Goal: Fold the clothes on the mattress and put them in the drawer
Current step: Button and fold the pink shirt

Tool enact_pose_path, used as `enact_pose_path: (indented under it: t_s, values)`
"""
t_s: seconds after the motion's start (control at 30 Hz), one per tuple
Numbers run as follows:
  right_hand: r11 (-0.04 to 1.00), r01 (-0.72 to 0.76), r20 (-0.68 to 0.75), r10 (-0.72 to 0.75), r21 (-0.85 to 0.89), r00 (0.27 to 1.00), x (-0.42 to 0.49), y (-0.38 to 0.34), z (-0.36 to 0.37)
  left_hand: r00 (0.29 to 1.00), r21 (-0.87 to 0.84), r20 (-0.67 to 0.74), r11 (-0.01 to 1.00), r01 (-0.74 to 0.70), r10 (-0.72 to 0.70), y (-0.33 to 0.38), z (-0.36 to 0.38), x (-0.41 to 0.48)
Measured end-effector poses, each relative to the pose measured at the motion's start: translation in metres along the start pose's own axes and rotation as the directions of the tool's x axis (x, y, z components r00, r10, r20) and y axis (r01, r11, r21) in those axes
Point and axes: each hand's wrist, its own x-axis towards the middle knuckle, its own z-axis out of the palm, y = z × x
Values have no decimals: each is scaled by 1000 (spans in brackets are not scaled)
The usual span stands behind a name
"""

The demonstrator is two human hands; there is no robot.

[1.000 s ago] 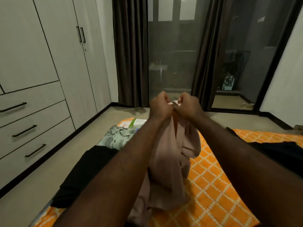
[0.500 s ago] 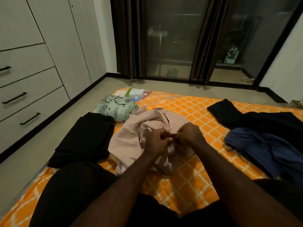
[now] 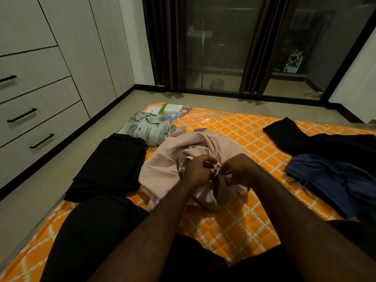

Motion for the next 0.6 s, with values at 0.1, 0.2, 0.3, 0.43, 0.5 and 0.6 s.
enact_pose_path:
  t_s: [0.1,0.2,0.3,0.43,0.5,0.6]
  values:
    - [994,-12,37,8,109,999,-9,-1,-2,996,11,-64,998,-59,59,-1,1,-2]
    - [984,0,40,-7,180,999,-12,-2,-4,985,47,-124,993,-112,117,-2,-1,-1]
    - [979,73,-37,-67,189,997,-9,-5,-3,968,176,-177,973,-147,179,-1,-1,0]
    - [973,184,-94,-172,141,981,-2,-4,1,963,257,-183,956,-145,195,-2,3,3]
    - [967,230,-97,-220,106,971,0,-3,3,973,179,-164,975,-134,164,0,2,3]
    - [957,269,-101,-258,111,961,0,-2,4,984,39,-132,993,-116,120,-2,0,4]
